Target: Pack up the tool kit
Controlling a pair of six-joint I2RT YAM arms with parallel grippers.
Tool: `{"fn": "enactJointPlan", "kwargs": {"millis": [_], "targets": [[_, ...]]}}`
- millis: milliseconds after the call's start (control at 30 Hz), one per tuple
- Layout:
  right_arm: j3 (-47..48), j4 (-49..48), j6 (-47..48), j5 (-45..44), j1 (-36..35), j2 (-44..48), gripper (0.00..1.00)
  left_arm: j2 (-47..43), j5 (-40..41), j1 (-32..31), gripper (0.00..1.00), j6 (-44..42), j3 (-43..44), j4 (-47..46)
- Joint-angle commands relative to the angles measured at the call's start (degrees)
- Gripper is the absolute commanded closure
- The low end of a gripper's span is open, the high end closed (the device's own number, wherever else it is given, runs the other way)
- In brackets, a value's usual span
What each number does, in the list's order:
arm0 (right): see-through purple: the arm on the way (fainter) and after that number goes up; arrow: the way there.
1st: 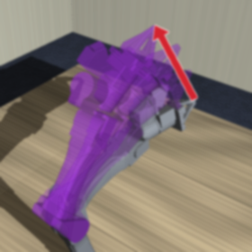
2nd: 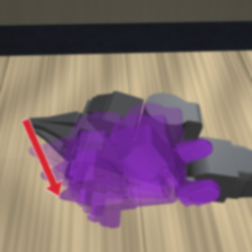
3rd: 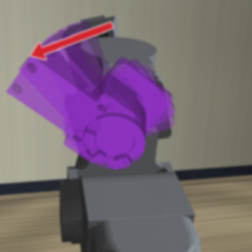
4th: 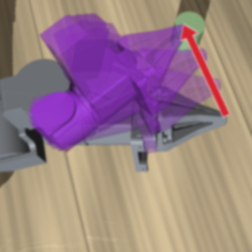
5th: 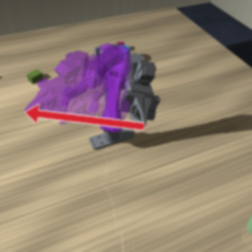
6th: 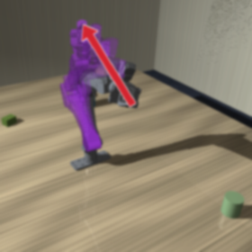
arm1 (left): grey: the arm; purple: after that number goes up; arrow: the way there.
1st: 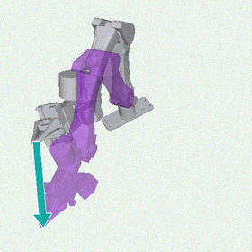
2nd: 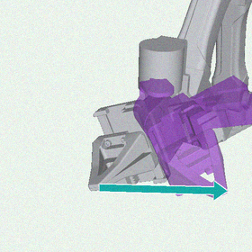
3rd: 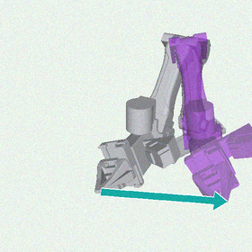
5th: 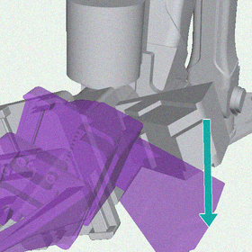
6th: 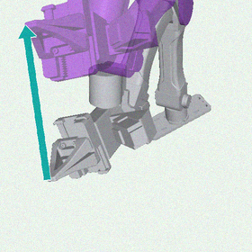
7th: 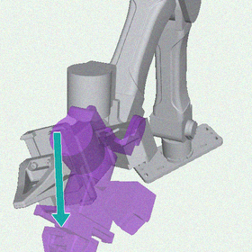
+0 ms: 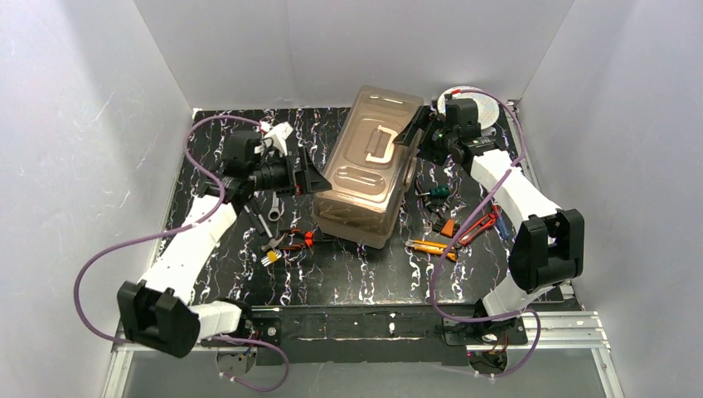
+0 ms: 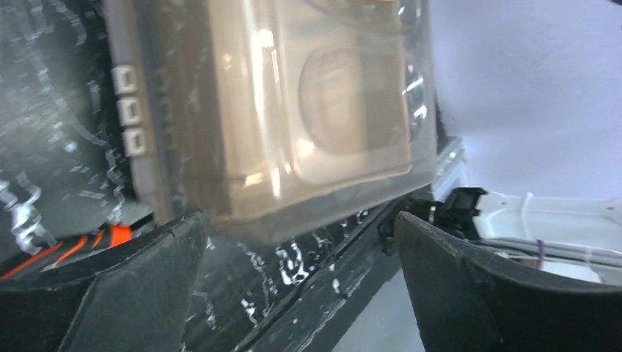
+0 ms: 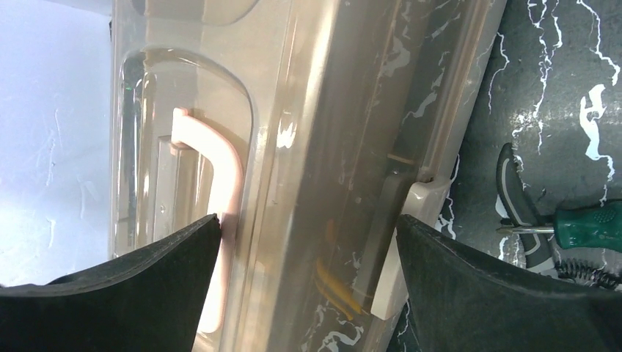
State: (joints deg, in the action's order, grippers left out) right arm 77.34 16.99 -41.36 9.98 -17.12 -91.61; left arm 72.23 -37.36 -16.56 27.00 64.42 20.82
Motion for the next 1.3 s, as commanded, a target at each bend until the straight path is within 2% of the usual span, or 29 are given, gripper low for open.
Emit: {"fn": "enactJointPlan", "kwargs": {"millis": [0, 133, 300, 367, 500, 633, 767, 867, 933, 1067, 1167, 1267], "targets": [[1.32, 1.54, 5.15, 0.66, -0.19, 3.25, 0.04, -9.6, 12.94, 0.51, 0.02, -5.11, 0.36, 12.78], [0.19, 1.29, 8.01, 0.72, -0.19, 5.48, 0.04, -16.64, 23.14, 0.46, 0.02, -3.28, 1.32, 24.03], [-2.16, -0.12, 8.99, -1.27, -0.19, 8.21, 0.04, -23.08, 28.93, 0.44, 0.02, 4.84, -6.86, 30.18], [-3.59, -1.69, 8.65, -1.95, -0.11, 9.19, 0.04, -25.26, 28.17, 0.45, 0.02, 7.92, -11.91, 28.3], [-5.84, -3.58, 8.41, -2.74, -0.04, 10.65, 0.04, -28.35, 20.83, 0.43, 0.02, 13.96, -22.59, 19.46], [-7.9, -4.94, 8.49, -3.48, -0.07, 12.22, 0.04, -26.74, 18.75, 0.43, 0.02, 17.92, -29.18, 13.82], [-10.98, -6.51, 8.15, -5.6, -0.01, 14.61, 0.04, -26.84, 24.93, 0.45, 0.02, 20.54, -33.17, 11.95], [-16.42, -7.33, 5.59, -12.52, 0.01, 18.9, 0.03, -29.61, 36.34, 0.47, 0.02, 33.99, -37.74, 10.29], [-18.61, -8.9, 5.01, -14.31, -0.02, 20.98, 0.02, -26.94, 39.31, 0.41, 0.02, 42.28, -38.04, 10.15], [-19.14, -9.52, 4.46, -15.2, -0.01, 21.03, 0.02, -21.75, 44.09, -0.15, 0.02, 49.21, -34.07, 8.72], [-19.04, -9.55, 4.19, -15.0, -0.01, 20.54, 0.02, -17.03, 45.99, -0.53, 0.17, 53.25, -31.09, 11.69], [-18.99, -9.5, 4.12, -14.9, -0.02, 20.01, 0.02, -11.73, 45.65, -1.61, 0.35, 50.77, -27.83, 12.12]]}}
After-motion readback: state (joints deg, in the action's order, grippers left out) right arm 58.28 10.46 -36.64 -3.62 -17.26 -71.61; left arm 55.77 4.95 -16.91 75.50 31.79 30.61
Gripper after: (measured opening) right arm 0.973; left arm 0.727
